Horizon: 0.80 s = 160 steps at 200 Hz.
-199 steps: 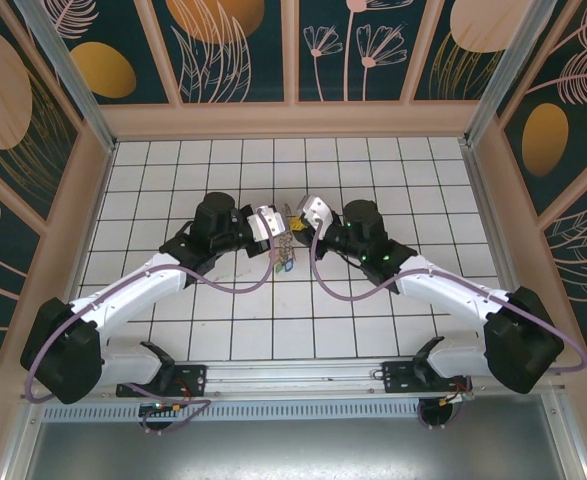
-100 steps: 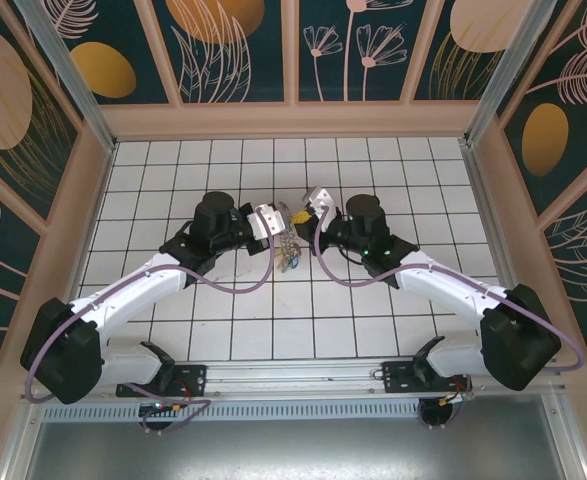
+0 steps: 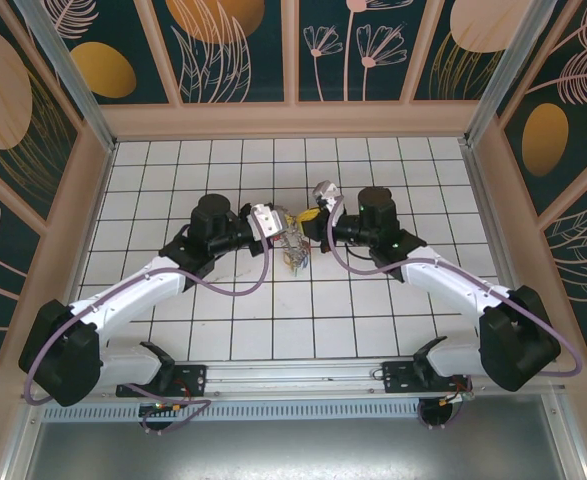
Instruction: Put the keys on the keyring
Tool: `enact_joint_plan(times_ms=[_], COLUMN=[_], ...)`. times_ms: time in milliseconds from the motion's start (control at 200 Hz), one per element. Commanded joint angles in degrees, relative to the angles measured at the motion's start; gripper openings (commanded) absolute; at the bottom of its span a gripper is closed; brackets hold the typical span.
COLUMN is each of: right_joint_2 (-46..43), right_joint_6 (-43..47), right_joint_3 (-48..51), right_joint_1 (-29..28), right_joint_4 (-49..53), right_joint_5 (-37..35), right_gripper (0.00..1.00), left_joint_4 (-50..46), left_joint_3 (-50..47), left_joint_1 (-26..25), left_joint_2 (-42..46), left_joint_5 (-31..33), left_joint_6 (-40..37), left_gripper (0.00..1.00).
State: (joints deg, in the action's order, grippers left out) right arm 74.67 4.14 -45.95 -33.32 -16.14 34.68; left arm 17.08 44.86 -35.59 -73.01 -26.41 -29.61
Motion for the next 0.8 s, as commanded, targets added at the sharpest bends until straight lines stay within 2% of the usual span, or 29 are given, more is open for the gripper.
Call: enact_joint_plan(times_ms=[0,125,150,315,541,656,796], right_joint_2=[-0.9,-1.6,-1.8,-2.8,-3.8,-4.6,-7.4], right_joint_6=[0.8,2.1,2.2,2.5,4.3,8.5,17.3], right_joint_3=[-2.9,-3.7,-3.8,-3.9,-4.5,-5.4,-7.3], right_joint_1=[1.6,1.6,3.5,5.6,6.3,6.4,6.4], right_joint_4=[2.7,5.3,5.6,7.3,10.7,14.2,19.9], right_joint_5=[5.6,7.3,7.5,9.8,12.1,13.2,10.2], right_gripper=[0.02,0.08,0.09,0.14,0.25,0.26,0.26], left_joint_4=[10.8,12.4,12.7,13.5,15.2,16.4,17.4], left_joint_3=[-0.9,-1.2,-1.2,-1.3,-1.5,-2.0,-2.5], left_joint_1=[-0.8,-0.8,-0.8,-0.8,-0.8,-0.8,-0.8], left_joint_2=[2.0,1.4,1.4,1.0,0.6,0.6,0.6], left_joint_5=[-6.9,-7.7,-7.7,-7.6,-8.3,-9.3,-11.2], left_joint_6=[4.6,5.4,5.5,5.8,6.7,7.1,7.1], left_gripper=[0.00,0.00,0.00,0.00,0.00,0.00,0.00])
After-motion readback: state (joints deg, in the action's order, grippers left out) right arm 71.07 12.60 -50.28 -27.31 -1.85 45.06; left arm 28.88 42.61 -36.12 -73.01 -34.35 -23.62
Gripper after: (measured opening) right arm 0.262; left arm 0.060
